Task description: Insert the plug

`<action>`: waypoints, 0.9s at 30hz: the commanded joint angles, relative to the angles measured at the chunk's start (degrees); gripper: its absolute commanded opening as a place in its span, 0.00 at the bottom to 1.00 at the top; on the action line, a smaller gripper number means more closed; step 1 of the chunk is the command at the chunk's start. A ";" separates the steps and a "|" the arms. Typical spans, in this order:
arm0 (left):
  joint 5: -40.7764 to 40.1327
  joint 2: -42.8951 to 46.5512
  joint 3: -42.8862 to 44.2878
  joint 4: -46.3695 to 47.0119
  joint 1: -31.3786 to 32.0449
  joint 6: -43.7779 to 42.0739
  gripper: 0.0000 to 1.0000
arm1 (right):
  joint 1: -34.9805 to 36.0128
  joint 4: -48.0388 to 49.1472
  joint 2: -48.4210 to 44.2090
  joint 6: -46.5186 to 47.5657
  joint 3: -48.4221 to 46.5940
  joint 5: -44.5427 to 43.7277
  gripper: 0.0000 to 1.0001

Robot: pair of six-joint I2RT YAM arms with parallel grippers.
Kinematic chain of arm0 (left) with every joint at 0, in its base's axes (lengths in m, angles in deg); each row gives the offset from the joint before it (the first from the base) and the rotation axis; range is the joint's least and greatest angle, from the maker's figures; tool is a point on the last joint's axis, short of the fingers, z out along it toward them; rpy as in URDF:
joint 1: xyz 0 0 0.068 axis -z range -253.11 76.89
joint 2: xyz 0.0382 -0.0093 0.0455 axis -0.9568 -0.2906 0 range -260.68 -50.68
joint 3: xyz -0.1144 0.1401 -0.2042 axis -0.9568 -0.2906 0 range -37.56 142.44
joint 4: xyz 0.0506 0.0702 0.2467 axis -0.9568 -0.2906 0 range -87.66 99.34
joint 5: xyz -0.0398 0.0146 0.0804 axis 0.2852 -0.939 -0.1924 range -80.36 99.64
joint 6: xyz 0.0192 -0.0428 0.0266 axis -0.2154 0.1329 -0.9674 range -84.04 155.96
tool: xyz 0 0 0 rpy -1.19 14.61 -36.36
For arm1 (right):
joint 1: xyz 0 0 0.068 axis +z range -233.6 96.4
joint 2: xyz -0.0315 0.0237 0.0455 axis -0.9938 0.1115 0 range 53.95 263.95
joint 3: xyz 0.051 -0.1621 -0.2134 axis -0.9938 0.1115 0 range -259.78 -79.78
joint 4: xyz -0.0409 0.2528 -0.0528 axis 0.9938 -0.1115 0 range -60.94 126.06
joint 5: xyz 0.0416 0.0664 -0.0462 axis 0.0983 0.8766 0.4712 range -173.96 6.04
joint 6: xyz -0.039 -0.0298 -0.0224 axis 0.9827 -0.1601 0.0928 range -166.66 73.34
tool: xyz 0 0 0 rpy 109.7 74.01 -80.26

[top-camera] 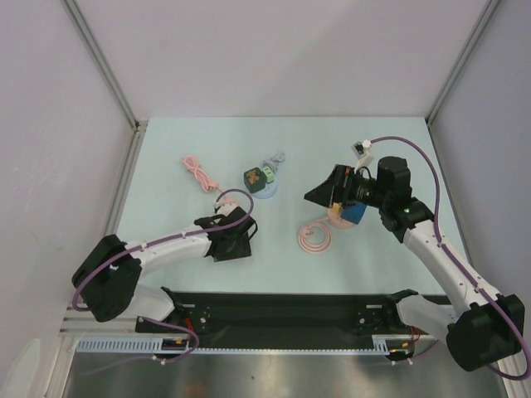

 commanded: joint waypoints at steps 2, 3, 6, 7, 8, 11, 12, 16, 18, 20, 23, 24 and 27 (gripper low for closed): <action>1.49 -1.02 -1.70 -5.87 0.19 -0.77 0.68 | -0.51 1.02 -0.61 1.23 -0.30 1.34 1.00; 1.31 -0.93 -1.53 -6.22 0.19 -0.85 0.68 | -0.60 0.93 -0.70 1.32 -0.30 1.16 1.00; 0.79 -0.06 -1.00 -7.28 0.28 -0.85 0.68 | -0.51 0.85 -0.61 1.41 -0.30 1.07 1.00; 0.52 0.21 -0.65 -7.71 0.19 -0.77 0.69 | -0.60 0.67 -0.70 1.50 -0.30 0.98 1.00; 0.52 0.47 -0.47 -7.89 0.19 -0.77 0.69 | -0.68 0.84 -0.70 1.58 -0.30 1.07 1.00; 0.08 1.18 1.28 -9.47 0.10 -1.47 0.77 | -0.68 0.76 -0.43 1.67 -0.21 0.89 1.00; 0.08 1.53 1.98 -9.91 0.10 -1.90 0.81 | -0.68 0.93 -0.26 1.85 -0.38 0.72 0.99; 1.83 3.01 8.29 -12.89 0.10 -5.68 1.00 | -1.12 0.41 0.09 2.46 -0.56 -0.16 1.00; 2.54 4.33 10.68 -14.56 0.10 -7.00 1.00 | -1.21 -0.21 0.18 3.07 -0.56 -1.03 1.00; 2.89 7.23 14.81 -16.15 0.10 -7.70 1.00 | -1.21 -1.78 0.18 3.52 -1.17 -2.35 1.00; 0.89 12.14 22.80 -19.84 0.10 -10.43 1.00 | -1.30 -6.68 0.62 3.87 -4.06 -5.86 1.00; 0.35 13.12 25.17 -20.46 0.10 -11.57 1.00 | -1.13 -8.19 0.80 3.87 -5.03 -6.39 1.00; -0.36 15.76 35.27 -19.42 0.19 -18.05 1.00 | -1.04 -13.38 0.10 2.47 -8.20 -9.37 1.00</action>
